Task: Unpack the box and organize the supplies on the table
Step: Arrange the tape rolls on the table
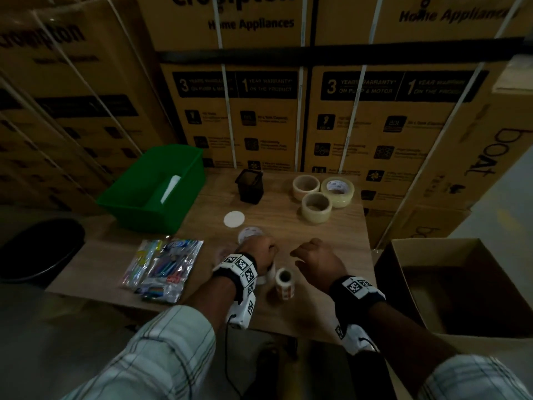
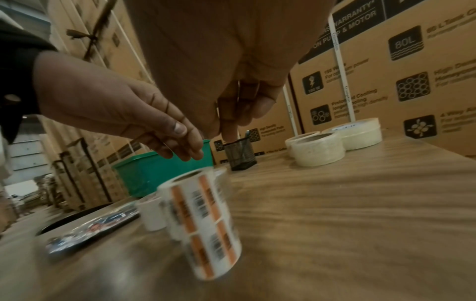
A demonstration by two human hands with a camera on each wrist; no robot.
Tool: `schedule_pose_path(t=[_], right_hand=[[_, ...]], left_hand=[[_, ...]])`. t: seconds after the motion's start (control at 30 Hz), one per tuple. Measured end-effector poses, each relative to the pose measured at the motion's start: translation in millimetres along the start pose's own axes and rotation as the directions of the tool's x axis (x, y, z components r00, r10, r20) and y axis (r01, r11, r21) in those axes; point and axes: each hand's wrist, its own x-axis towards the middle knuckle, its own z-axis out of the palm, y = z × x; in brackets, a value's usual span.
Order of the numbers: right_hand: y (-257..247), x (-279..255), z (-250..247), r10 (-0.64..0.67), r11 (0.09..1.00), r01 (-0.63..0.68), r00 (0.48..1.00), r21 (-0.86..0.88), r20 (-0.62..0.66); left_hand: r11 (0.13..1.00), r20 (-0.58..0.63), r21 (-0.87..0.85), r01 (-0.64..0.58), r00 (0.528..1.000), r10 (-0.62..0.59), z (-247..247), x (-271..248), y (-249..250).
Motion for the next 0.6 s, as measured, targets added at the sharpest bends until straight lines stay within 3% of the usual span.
schedule_pose_path(t=[0.37, 0.6], right_hand=[[-26.7, -24.6, -3.7, -0.069, 0.998, 0.07, 0.99, -0.007, 0.126], [-42.9, -9.4, 7.8, 0.066, 0.998, -0.07, 0.959, 0.002, 0.277]], left_hand=[[0.999, -0.018, -0.012, 0.037, 0.999, -0.038, 11.1, -41.4, -13.9], [0.996, -0.049, -0.056, -0.073, 0.996, 0.07, 17.1, -38.8, -23.2]])
